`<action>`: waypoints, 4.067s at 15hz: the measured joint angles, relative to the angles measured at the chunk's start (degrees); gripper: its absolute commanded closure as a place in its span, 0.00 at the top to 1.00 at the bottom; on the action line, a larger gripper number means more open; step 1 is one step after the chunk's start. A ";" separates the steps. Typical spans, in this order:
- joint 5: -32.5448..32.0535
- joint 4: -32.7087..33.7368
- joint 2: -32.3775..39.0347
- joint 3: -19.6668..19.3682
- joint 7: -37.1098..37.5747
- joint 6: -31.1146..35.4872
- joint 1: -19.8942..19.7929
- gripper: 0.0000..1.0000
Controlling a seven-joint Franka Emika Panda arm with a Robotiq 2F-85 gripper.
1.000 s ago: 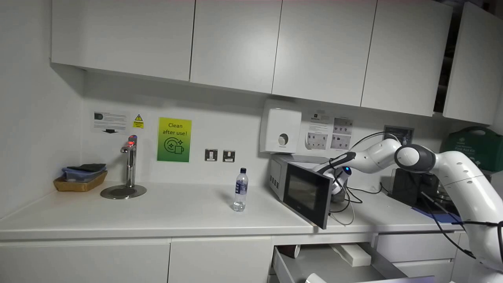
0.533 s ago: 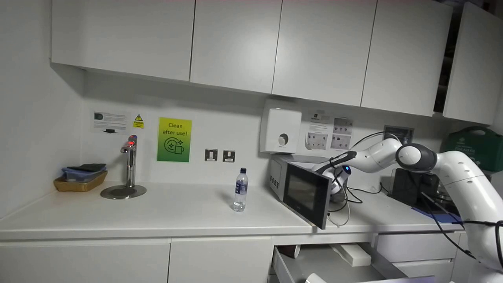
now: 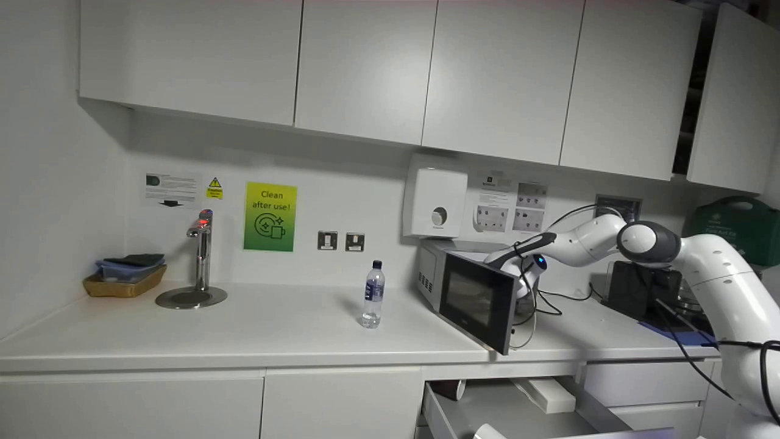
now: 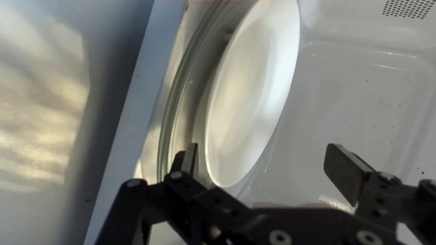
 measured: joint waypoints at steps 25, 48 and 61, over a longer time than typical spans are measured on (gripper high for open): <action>0.03 -0.90 0.03 2.54 1.99 -0.06 -2.37 0.99; -0.09 -1.92 0.88 4.69 1.99 -0.07 -4.60 0.44; -1.32 -1.84 1.53 6.76 1.99 -0.09 -5.26 0.28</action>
